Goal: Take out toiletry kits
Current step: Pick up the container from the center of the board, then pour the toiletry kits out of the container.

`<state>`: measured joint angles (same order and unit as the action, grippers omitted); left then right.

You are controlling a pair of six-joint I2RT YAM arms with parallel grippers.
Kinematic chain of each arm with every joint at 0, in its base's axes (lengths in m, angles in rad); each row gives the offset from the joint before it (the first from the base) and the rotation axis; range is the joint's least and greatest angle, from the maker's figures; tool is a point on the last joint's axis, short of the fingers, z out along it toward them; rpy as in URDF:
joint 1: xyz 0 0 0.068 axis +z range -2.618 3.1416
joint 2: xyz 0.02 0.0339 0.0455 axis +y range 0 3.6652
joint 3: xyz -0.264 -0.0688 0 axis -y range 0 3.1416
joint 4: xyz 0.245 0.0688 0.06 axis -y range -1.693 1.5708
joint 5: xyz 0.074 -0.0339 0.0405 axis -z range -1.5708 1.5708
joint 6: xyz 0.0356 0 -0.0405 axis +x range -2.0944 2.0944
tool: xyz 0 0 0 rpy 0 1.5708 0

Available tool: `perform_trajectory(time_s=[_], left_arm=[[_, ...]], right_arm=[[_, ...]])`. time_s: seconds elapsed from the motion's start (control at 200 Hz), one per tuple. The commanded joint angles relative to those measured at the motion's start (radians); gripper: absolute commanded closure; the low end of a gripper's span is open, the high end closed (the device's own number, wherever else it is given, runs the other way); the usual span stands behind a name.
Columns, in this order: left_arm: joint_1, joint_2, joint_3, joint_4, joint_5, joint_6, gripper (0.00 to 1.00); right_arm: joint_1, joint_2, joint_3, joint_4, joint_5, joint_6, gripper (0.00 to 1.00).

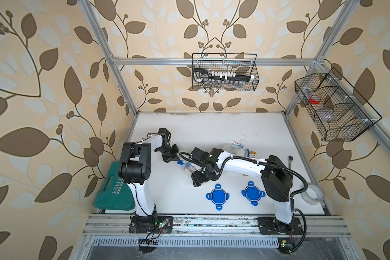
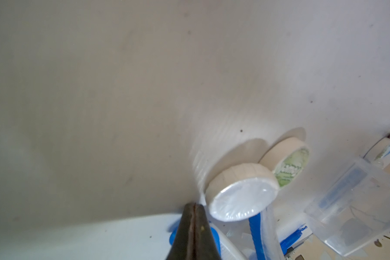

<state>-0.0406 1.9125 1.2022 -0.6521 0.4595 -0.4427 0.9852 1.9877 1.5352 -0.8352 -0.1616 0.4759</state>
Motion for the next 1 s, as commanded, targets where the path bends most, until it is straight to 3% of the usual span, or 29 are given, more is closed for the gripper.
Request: perform_trajectory(time_s=[0.0,0.14,0.995], left_arm=[[-0.012,-0.015,0.028,-0.031,-0.043,0.020,0.91],[-0.011,-0.051,0.022,-0.024,-0.062,0.020,0.85],[-0.012,-0.066,0.027,-0.043,-0.090,0.020,0.86]], right_arm=[[0.004,-0.064,0.006,-0.055,-0.042,0.006,0.44],[0.004,-0.060,0.020,-0.071,-0.041,0.005,0.44],[0.058,-0.029,0.133,-0.182,-0.003,0.032,0.49]])
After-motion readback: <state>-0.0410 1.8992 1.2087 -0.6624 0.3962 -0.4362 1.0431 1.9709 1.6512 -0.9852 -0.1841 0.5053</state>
